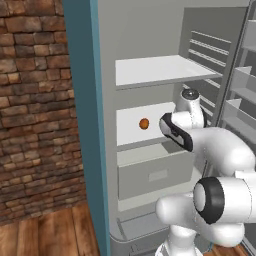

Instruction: Open the fridge, remove the mango, avocado, and fish, and place them on any counter.

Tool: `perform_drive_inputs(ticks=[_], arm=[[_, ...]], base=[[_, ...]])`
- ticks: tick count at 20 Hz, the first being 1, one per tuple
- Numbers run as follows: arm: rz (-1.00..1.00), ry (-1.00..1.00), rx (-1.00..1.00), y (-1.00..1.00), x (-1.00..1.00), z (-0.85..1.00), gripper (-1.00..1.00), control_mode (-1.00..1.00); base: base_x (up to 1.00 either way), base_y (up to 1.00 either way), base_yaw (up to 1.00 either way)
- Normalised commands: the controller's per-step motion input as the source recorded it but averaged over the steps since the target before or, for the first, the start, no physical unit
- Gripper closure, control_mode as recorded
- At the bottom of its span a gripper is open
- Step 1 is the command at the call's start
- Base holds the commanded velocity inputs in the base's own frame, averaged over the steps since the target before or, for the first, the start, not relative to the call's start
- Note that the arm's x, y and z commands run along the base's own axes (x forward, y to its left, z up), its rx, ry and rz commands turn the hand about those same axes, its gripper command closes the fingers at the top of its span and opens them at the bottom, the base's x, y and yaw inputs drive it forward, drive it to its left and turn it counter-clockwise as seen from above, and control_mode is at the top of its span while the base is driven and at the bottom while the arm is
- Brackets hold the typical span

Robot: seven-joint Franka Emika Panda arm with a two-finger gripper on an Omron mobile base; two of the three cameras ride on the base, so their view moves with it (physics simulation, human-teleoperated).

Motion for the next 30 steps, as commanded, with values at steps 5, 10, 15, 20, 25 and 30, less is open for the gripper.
perform_drive_inputs(ticks=[5, 10, 15, 20, 25, 30], arm=[[0.00, 0.08, 0.01, -0.06, 0.62, -0.24, -1.00, -1.00], [0.00, 0.07, 0.03, -0.01, 0.64, -0.24, -1.00, -1.00], [0.00, 0.06, 0.01, -0.01, 0.66, -0.30, -1.00, -1.00], [0.00, 0.04, 0.00, -0.10, 0.63, -0.34, -1.00, -1.00], [0.00, 0.00, 0.00, -0.17, 0.60, -0.45, -1.00, -1.00], [0.00, 0.00, 0.02, -0.01, 0.57, -0.27, -1.00, -1.00]], base=[[0.00, 0.00, 0.00], [0.00, 0.00, 0.00], [0.00, 0.00, 0.00], [0.00, 0.00, 0.00], [0.00, 0.00, 0.00], [0.00, 0.00, 0.00]])
